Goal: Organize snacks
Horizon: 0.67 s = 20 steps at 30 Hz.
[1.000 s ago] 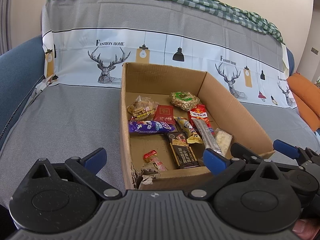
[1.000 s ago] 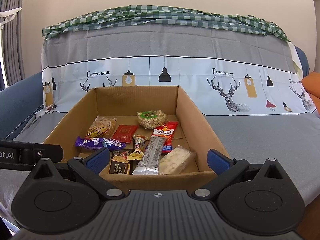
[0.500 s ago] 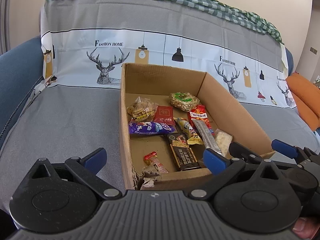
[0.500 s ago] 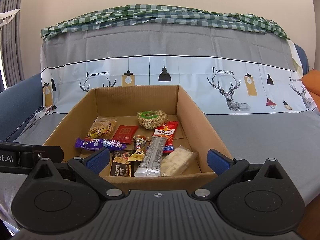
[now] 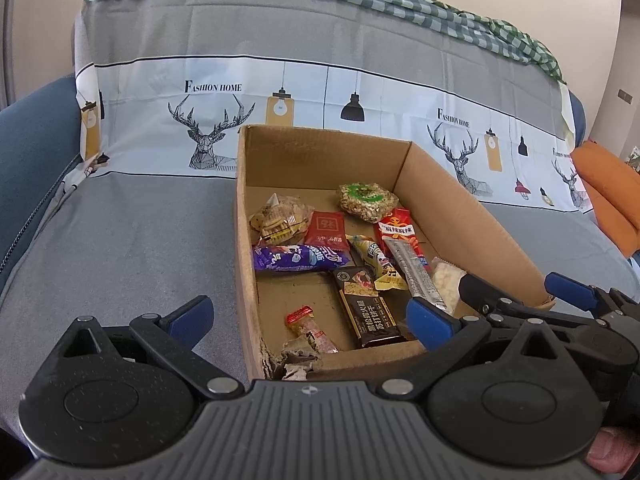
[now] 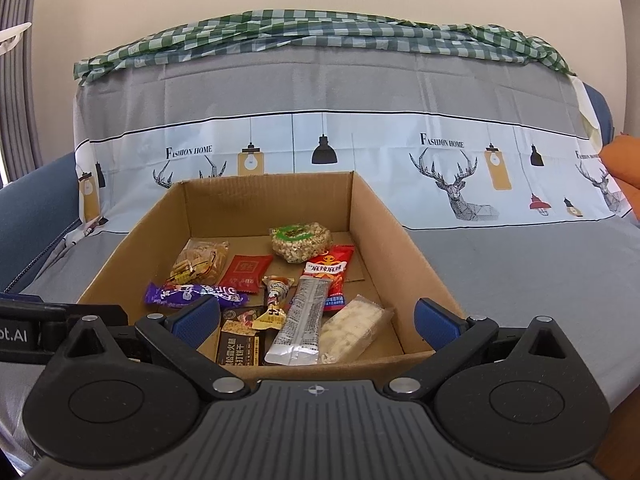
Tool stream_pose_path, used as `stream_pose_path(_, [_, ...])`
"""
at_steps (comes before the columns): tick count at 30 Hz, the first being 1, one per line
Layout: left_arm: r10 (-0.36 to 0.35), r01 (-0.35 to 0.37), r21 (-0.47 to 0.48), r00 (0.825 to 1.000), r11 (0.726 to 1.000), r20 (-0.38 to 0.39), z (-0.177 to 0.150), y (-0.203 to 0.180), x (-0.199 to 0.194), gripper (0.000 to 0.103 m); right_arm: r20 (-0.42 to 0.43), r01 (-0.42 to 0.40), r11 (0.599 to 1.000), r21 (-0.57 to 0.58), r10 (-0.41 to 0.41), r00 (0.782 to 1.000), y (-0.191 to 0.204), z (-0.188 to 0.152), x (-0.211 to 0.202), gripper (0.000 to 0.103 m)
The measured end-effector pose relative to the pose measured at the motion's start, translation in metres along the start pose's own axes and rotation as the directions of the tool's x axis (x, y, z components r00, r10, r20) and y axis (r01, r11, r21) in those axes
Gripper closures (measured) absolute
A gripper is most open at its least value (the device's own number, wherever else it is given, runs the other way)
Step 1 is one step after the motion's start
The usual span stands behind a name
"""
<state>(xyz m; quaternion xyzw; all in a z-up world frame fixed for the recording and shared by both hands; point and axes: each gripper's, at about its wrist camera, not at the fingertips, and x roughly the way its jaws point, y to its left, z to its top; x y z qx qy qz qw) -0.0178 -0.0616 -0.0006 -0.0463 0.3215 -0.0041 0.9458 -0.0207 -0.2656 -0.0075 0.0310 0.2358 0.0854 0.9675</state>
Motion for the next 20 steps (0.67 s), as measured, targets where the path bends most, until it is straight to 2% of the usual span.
stream_pose_path(13, [-0.013, 0.013, 0.028, 1.0, 1.0, 0.012, 0.0037, -0.0024, 0.0052, 0.001, 0.012, 0.001, 0.998, 0.057, -0.002, 1.0, -0.0063, 0.0047, 0.0043, 0.001])
stream_pose_path(20, [-0.048, 0.042, 0.099, 0.997, 0.994, 0.055, 0.006, -0.0087, 0.0022, 0.001, 0.029, -0.005, 0.999, 0.04, 0.004, 1.0, -0.0067, 0.0088, 0.0065, 0.001])
